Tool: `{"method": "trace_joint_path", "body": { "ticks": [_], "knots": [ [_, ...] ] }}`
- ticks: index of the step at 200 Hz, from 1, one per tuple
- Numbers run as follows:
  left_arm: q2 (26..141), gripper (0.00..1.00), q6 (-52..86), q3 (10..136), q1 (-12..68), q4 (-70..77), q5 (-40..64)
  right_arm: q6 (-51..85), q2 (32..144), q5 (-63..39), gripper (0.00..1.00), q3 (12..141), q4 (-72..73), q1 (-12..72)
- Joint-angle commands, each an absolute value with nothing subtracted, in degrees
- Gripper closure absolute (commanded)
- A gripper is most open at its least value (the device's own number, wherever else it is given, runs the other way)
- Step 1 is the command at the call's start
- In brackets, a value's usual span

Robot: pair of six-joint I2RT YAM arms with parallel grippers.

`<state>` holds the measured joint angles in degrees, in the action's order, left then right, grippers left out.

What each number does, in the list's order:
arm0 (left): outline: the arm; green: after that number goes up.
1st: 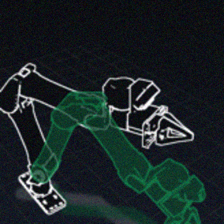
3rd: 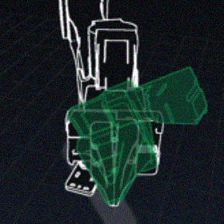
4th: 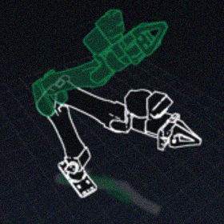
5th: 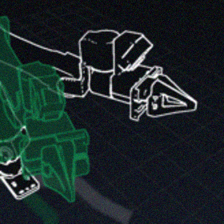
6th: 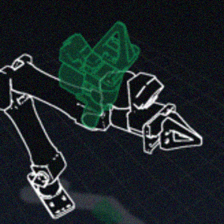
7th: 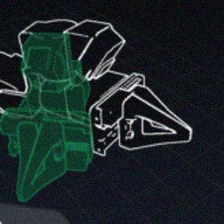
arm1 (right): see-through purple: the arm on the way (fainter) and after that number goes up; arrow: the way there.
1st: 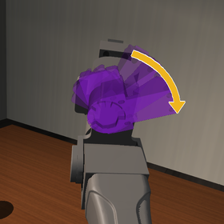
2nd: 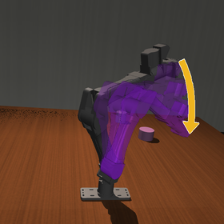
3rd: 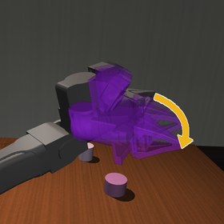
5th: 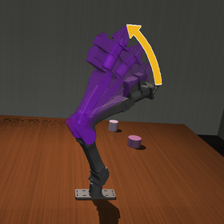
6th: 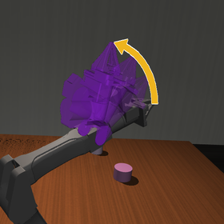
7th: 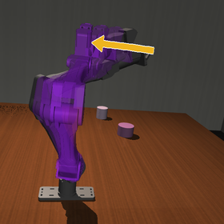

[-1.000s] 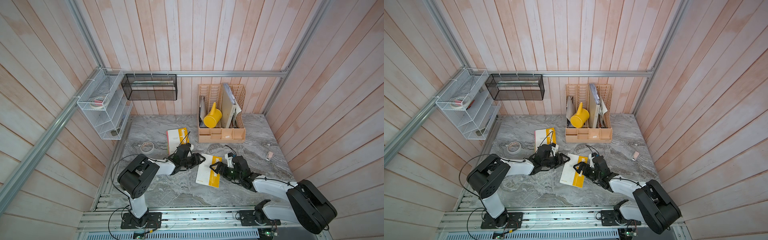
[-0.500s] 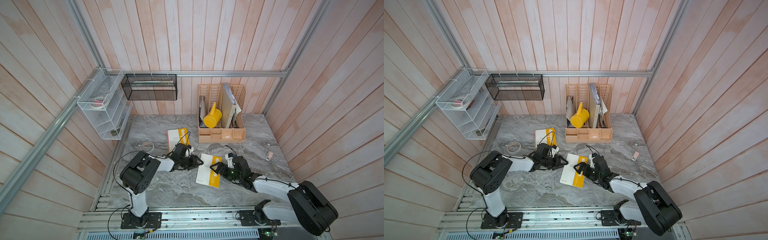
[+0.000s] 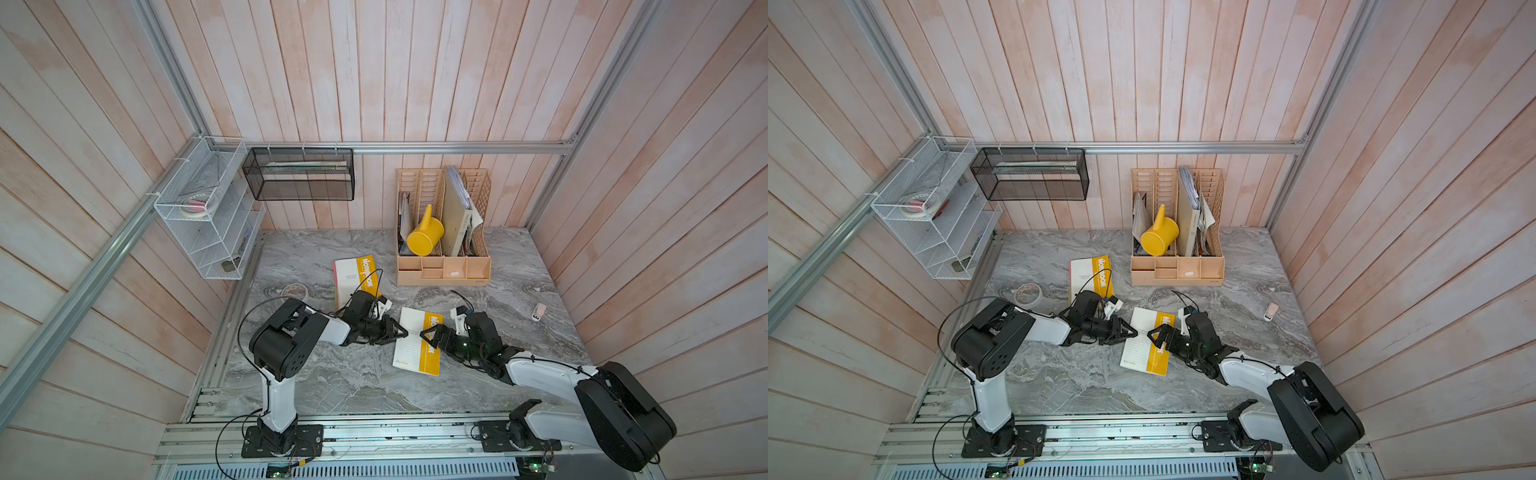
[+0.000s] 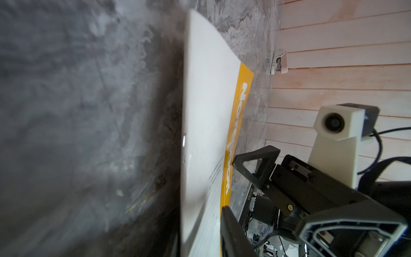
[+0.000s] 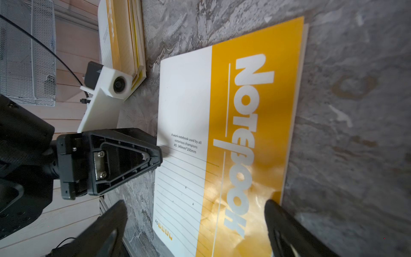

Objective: Close the notebook
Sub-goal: Pick up the notebook from the center of the board.

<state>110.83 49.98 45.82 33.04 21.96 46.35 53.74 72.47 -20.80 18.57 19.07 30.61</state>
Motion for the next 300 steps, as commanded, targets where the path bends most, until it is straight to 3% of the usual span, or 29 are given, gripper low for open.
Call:
{"method": "trace_joint_path", "body": {
  "ticks": [1, 73, 106, 151, 228, 300],
  "knots": [
    [111.93, 0.71, 50.54, 44.65, 32.99, 24.52, 48.98, 53.09, 73.51, -21.05, 0.02, 17.29, 16.58, 30.45],
    [108.71, 0.80, 49.27, 44.03, 32.43, 24.31, 51.10, 53.00, 74.27, -21.71, 0.02, 17.67, 17.09, 30.45],
    [108.45, 1.00, 49.31, 43.96, 32.42, 25.11, 51.84, 52.75, 74.09, -21.64, 0.02, 17.80, 16.54, 30.46],
    [106.85, 1.00, 51.47, 43.65, 32.41, 28.31, 52.96, 51.66, 72.62, -20.69, 0.02, 19.29, 13.92, 30.58],
    [98.92, 1.00, 39.98, 50.21, 30.44, 3.37, 47.59, 45.89, 61.78, -16.20, 0.02, 26.32, 0.76, 30.73],
    [89.54, 1.00, 34.68, 55.73, 22.98, -8.91, 51.57, 41.12, 64.37, -16.74, 0.02, 35.30, -2.91, 30.67]
  ]
}}
